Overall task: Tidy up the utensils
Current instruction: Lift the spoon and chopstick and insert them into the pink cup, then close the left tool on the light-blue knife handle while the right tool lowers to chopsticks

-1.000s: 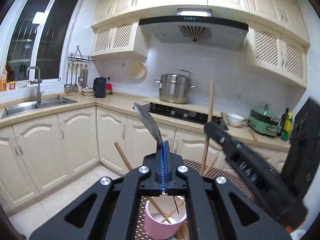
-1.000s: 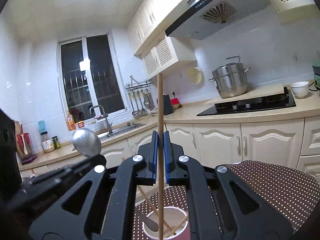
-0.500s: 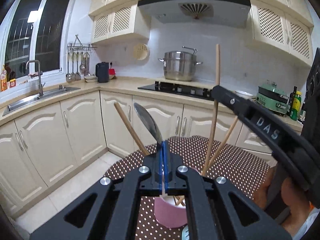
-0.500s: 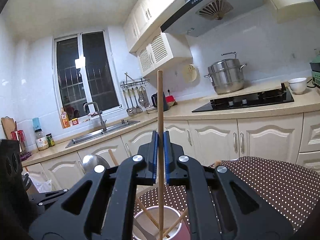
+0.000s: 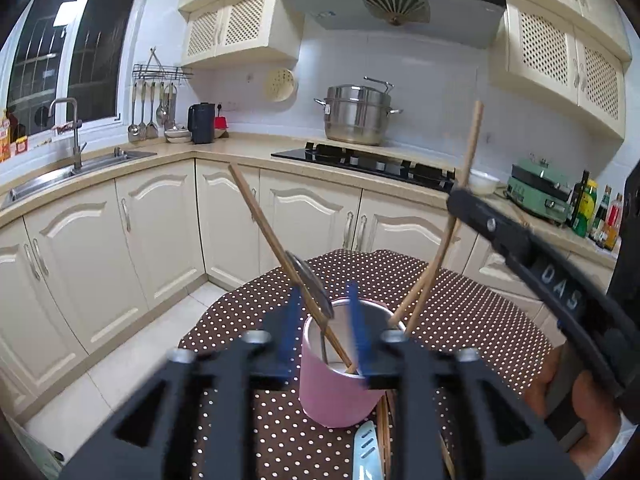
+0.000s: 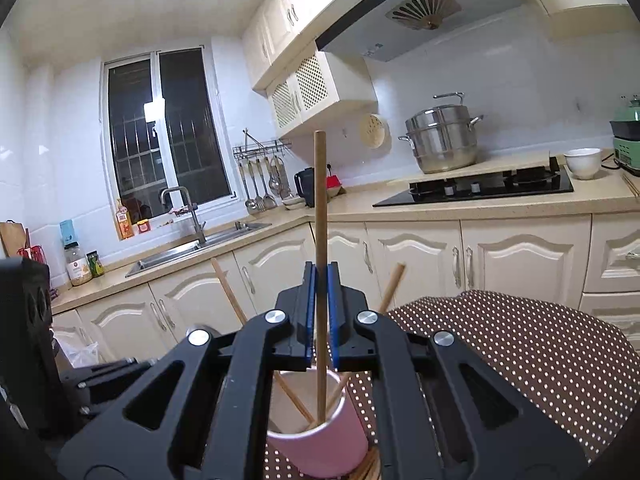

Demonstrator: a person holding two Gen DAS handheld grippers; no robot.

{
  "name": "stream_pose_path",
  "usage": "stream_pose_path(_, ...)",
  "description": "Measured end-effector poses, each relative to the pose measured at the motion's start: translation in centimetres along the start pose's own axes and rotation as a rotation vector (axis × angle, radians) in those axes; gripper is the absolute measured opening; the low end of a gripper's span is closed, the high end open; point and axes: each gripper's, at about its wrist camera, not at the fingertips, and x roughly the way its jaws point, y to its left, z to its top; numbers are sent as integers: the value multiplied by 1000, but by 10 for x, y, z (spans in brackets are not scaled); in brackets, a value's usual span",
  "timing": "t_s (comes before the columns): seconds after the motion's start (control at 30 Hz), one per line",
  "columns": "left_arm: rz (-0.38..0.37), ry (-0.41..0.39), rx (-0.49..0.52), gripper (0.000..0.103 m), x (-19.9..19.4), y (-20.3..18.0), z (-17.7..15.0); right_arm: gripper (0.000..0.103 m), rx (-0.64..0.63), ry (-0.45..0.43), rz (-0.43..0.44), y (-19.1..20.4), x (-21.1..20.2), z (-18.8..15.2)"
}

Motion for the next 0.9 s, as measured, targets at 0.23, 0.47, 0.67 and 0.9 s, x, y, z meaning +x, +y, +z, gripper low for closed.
stream_pose_path(0.23, -15, -5, -53, 42, -15, 8, -2, 6, -7, 29, -7, 3, -7, -9)
stream_pose_path(0.47, 3, 1, -81, 48, -30, 17, -6, 7, -16, 79, -18, 8, -8, -17)
stream_pose_path(0.67, 5, 23, -87, 54, -39, 20, -10, 10, -23, 128, -57, 10, -8, -24)
stream_pose_path(0.9, -22, 119, -68, 60, -40, 17, -21, 42, -23, 127, -72, 9, -23, -21)
